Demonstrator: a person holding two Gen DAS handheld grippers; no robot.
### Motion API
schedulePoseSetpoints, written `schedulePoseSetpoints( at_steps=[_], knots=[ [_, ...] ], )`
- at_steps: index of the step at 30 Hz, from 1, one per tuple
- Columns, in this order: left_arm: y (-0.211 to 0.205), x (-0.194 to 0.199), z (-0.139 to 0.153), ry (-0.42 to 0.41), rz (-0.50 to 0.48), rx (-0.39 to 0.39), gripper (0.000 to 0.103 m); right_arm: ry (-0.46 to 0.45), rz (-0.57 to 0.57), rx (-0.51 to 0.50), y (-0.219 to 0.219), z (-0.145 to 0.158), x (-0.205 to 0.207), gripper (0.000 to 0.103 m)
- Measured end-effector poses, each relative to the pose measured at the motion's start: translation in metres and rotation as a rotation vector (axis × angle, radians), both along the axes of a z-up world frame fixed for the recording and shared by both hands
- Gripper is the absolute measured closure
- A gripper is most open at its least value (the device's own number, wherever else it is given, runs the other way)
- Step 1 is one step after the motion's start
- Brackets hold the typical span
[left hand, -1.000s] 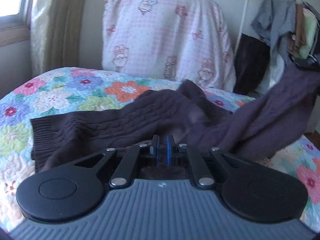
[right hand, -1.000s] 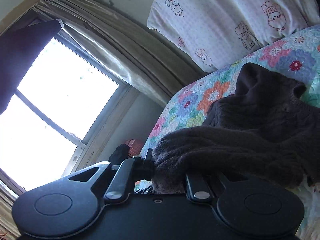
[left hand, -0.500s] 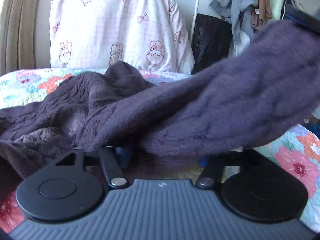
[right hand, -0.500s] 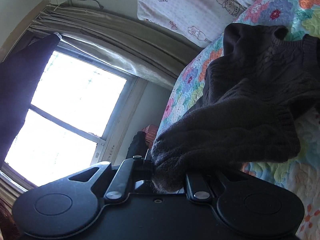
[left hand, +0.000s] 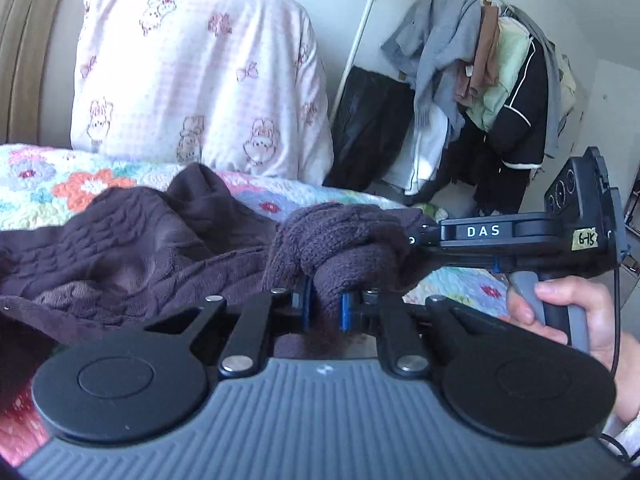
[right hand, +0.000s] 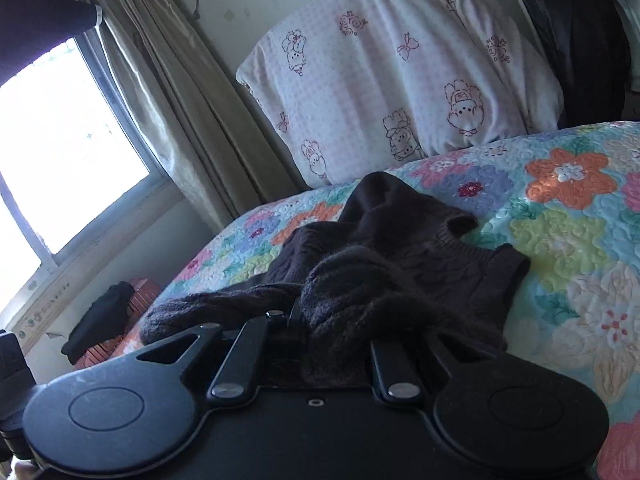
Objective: Fold clothes
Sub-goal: 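Lay the sweater flat with both grippers and release it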
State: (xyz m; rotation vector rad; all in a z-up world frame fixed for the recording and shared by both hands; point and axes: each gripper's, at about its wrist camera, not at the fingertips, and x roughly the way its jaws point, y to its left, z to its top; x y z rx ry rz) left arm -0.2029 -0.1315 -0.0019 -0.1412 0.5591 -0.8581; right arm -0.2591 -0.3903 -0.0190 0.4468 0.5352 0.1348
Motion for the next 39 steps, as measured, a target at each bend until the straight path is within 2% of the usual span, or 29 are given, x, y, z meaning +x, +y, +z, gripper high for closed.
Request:
schedulePoseSetpoints(
  at_steps=[2,6,7,9,11,12,13,14,17,19,21,23,25,26,28,29,30,31,34,36,38,39],
  knots=[
    [-0.001,0.003,-0.012,0.117,-0.062,0.016,0.091,0.097,0.002,-0.096,0.008,-0.016,-0.005,0.09],
    [-0.008,0.003,-0.057,0.327,-0.171,0.246,0.088,0.404,0.013,-0.192,0.008,-0.066,-0.016,0.093],
    [-0.006,0.005,-0.073,0.4,-0.181,0.274,0.088,0.478,0.011,-0.21,0.006,-0.079,-0.019,0.093],
    [0.004,0.008,-0.091,0.506,-0.192,0.268,0.088,0.547,0.015,-0.238,0.001,-0.092,-0.03,0.093],
    [0.014,0.01,-0.084,0.501,-0.19,0.238,0.088,0.563,0.005,-0.3,0.0,-0.088,-0.042,0.087],
    [0.018,0.011,-0.078,0.487,-0.188,0.224,0.087,0.571,-0.001,-0.338,0.001,-0.084,-0.047,0.075],
    [0.022,0.012,-0.072,0.465,-0.184,0.212,0.08,0.578,-0.01,-0.38,0.002,-0.08,-0.052,0.064],
    [0.028,0.013,-0.064,0.43,-0.166,0.199,0.077,0.582,-0.031,-0.431,0.002,-0.075,-0.056,0.062],
    [0.05,0.018,-0.05,0.35,-0.09,0.159,0.058,0.562,-0.106,-0.518,0.005,-0.053,-0.066,0.062],
    [0.062,0.028,-0.053,0.349,-0.032,0.158,0.051,0.468,-0.126,-0.462,0.008,-0.026,-0.076,0.062],
    [0.069,0.043,-0.065,0.383,0.026,0.159,0.05,0.335,-0.063,-0.295,0.015,0.0,-0.087,0.062],
    [0.07,0.06,-0.086,0.481,0.042,0.102,0.049,0.226,0.024,-0.141,0.025,0.019,-0.093,0.062],
    [0.067,0.076,-0.108,0.596,0.036,0.032,0.031,0.213,0.101,-0.157,0.045,0.019,-0.082,0.058],
    [0.062,0.079,-0.115,0.619,0.029,0.016,0.03,0.211,0.136,-0.174,0.055,0.018,-0.076,0.055],
    [0.05,0.081,-0.124,0.614,0.026,0.004,0.034,0.248,0.176,-0.258,0.078,-0.001,-0.058,0.041],
    [0.045,0.081,-0.128,0.612,0.025,-0.002,0.037,0.272,0.187,-0.295,0.087,-0.013,-0.048,0.041],
    [0.039,0.078,-0.128,0.595,0.017,0.018,0.064,0.306,0.198,-0.332,0.097,-0.028,-0.038,0.041],
    [0.036,0.073,-0.123,0.574,0.003,0.038,0.084,0.34,0.209,-0.361,0.104,-0.04,-0.029,0.041],
    [0.052,0.051,-0.091,0.48,-0.037,-0.034,0.09,0.384,0.208,-0.391,0.107,-0.059,-0.021,0.041],
    [0.072,0.029,-0.057,0.335,-0.013,-0.053,0.09,0.397,0.209,-0.382,0.106,-0.066,-0.019,0.041],
    [0.086,0.002,-0.027,0.163,0.061,-0.019,0.09,0.374,0.273,-0.278,0.101,-0.063,-0.027,0.052],
    [0.094,-0.008,-0.017,0.127,0.092,-0.029,0.093,0.373,0.315,-0.234,0.1,-0.062,-0.03,0.067]
  ],
)
